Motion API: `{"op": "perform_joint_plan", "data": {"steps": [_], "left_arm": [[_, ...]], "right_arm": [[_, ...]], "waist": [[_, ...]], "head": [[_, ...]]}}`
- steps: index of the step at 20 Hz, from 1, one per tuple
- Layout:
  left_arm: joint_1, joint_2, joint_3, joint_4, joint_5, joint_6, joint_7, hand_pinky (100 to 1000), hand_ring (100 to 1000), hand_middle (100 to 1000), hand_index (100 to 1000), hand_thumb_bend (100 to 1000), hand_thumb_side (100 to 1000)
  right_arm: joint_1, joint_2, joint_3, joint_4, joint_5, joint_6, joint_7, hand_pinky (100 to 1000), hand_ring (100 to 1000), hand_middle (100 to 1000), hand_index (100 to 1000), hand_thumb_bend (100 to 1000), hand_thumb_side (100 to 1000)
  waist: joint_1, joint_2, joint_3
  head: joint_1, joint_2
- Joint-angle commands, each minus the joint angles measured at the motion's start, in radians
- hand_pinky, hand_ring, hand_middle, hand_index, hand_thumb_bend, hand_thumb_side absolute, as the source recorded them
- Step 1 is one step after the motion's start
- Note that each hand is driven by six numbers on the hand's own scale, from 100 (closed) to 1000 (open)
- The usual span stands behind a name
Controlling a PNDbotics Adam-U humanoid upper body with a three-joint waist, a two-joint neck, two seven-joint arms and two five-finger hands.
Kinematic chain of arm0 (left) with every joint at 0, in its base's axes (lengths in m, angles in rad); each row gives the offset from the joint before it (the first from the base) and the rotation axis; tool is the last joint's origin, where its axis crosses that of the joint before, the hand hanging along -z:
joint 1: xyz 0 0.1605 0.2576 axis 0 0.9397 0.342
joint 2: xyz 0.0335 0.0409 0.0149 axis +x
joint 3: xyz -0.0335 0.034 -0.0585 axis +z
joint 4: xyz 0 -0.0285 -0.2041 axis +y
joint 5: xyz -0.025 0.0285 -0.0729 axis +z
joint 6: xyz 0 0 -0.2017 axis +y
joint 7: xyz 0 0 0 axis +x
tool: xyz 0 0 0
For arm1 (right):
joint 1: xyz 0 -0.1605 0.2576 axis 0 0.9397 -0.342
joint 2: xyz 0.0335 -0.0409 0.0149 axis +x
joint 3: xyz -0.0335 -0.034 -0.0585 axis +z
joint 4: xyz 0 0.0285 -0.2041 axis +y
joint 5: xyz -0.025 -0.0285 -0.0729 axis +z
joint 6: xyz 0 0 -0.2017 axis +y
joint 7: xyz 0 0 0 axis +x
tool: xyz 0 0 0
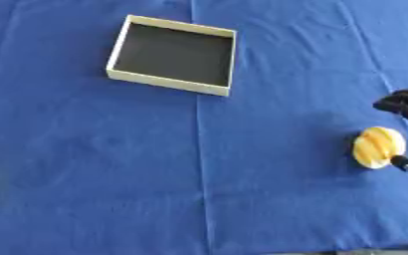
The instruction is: Pick up objects on the table and place them in the box.
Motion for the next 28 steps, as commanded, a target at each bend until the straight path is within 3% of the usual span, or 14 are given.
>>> {"op": "perform_joint_plan", "data": {"steps": [1, 9, 15, 17, 18, 21, 23, 26, 28], "left_arm": [[-0.011, 0.013, 0.006, -0.016, 0.008, -0.001, -0.003, 932, 757, 735, 883, 100, 574], [-0.011, 0.013, 0.005, -0.016, 0.01, 0.0, -0.006, 932, 756, 734, 883, 100, 573], [-0.012, 0.011, 0.001, -0.016, 0.015, 0.002, -0.008, 934, 755, 733, 882, 100, 573], [-0.013, 0.011, -0.001, -0.016, 0.015, 0.003, -0.01, 934, 755, 733, 882, 100, 573], [-0.014, 0.011, -0.001, -0.016, 0.016, 0.003, -0.011, 934, 754, 733, 882, 100, 573], [-0.015, 0.011, -0.004, -0.016, 0.016, 0.002, -0.015, 934, 753, 732, 882, 100, 572], [-0.015, 0.011, -0.004, -0.016, 0.016, 0.002, -0.017, 934, 753, 731, 882, 100, 572], [-0.017, 0.011, -0.003, -0.016, 0.016, 0.001, -0.019, 933, 752, 729, 881, 100, 572], [-0.016, 0.01, -0.004, -0.016, 0.015, 0.001, -0.021, 933, 751, 727, 881, 100, 571]], "right_arm": [[0.007, -0.035, -0.008, -0.01, 0.022, 0.018, 0.048, 890, 924, 869, 954, 452, 100], [0.006, -0.029, 0.006, -0.01, 0.037, 0.003, 0.124, 891, 927, 867, 950, 439, 100], [-0.018, -0.031, 0.015, -0.01, 0.001, 0.019, 0.097, 879, 917, 843, 934, 398, 100], [-0.024, -0.033, 0.02, -0.01, -0.014, 0.027, 0.089, 880, 914, 835, 927, 355, 100], [-0.027, -0.035, 0.021, -0.01, -0.02, 0.032, 0.087, 879, 908, 816, 912, 266, 100], [-0.03, -0.04, 0.024, -0.01, -0.024, 0.05, 0.092, 877, 898, 778, 884, 191, 100], [-0.028, -0.04, 0.028, -0.01, -0.013, 0.057, 0.101, 875, 893, 761, 872, 195, 100], [-0.02, -0.038, 0.035, -0.01, 0.02, 0.06, 0.132, 878, 892, 755, 872, 334, 100], [-0.015, -0.034, 0.04, -0.01, 0.048, 0.06, 0.16, 879, 892, 738, 872, 353, 100]], "waist": [[-0.001, -0.012, 0.001], [0.0, -0.004, 0.003], [0.0, 0.0, 0.009], [0.0, 0.002, 0.01], [-0.001, 0.002, 0.01], [-0.002, 0.004, 0.01], [-0.003, 0.005, 0.011], [-0.003, 0.007, 0.013], [-0.003, 0.008, 0.014]], "head": [[-0.004, -0.008], [-0.008, -0.002], [-0.013, -0.006], [-0.014, -0.005], [-0.013, -0.005], [-0.013, -0.005], [-0.014, -0.006], [-0.014, -0.005], [-0.015, -0.004]]}}
